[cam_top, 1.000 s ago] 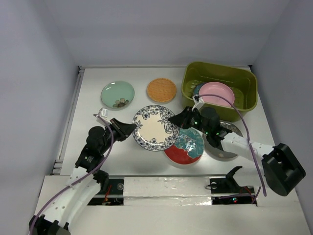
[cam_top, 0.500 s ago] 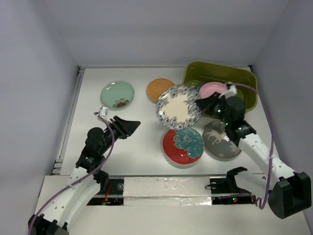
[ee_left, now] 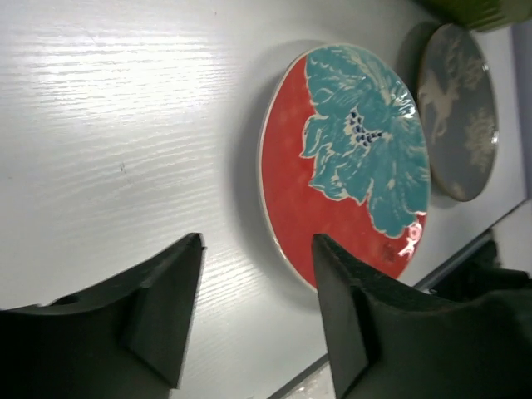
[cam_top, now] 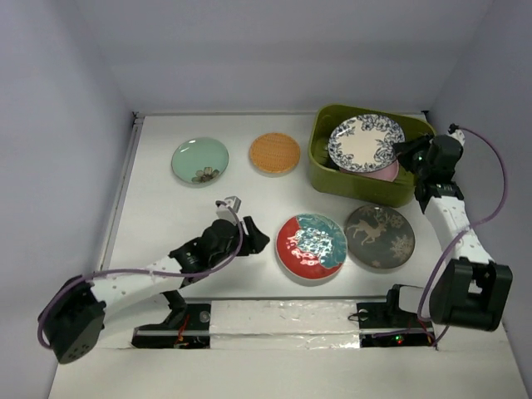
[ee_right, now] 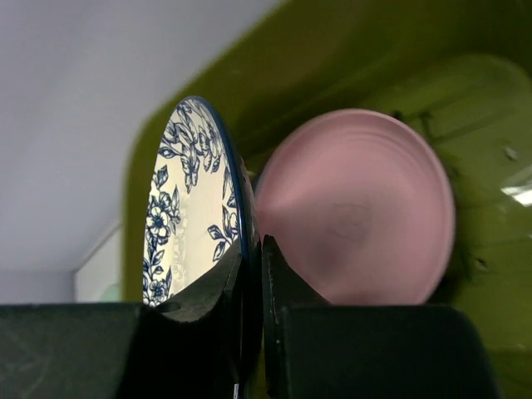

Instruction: Place the plates into the plastic bin on the countertop

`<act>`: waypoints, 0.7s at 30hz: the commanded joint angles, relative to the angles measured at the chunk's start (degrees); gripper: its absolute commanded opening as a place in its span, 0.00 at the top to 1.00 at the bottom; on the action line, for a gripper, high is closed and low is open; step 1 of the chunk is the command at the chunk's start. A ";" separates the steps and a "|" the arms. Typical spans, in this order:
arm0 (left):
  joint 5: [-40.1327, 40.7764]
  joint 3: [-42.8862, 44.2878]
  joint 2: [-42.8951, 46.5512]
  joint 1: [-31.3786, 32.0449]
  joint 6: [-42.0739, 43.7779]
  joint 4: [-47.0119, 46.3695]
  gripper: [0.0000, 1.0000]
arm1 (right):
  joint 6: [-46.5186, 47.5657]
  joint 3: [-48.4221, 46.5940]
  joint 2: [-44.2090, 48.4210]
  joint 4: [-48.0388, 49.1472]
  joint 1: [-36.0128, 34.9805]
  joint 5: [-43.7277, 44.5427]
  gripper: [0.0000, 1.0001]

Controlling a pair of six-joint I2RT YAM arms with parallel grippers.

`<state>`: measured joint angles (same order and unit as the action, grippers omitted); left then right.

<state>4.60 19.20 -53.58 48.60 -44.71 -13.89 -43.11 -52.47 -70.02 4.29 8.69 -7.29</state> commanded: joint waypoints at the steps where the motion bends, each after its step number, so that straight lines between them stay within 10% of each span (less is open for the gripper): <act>1: 7.52 4.61 -4.76 2.99 2.61 -2.54 0.46 | -2.51 -4.48 -0.20 5.99 0.97 0.60 1.00; 21: 0.85 11.65 -33.25 4.75 4.02 -18.54 0.42 | 1.27 -8.18 -15.93 2.48 2.65 2.98 0.86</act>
<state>6.92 28.91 -85.45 53.06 -40.95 -28.42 -41.82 -55.79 -86.85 0.84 10.94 -4.89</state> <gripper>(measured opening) 0.586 0.142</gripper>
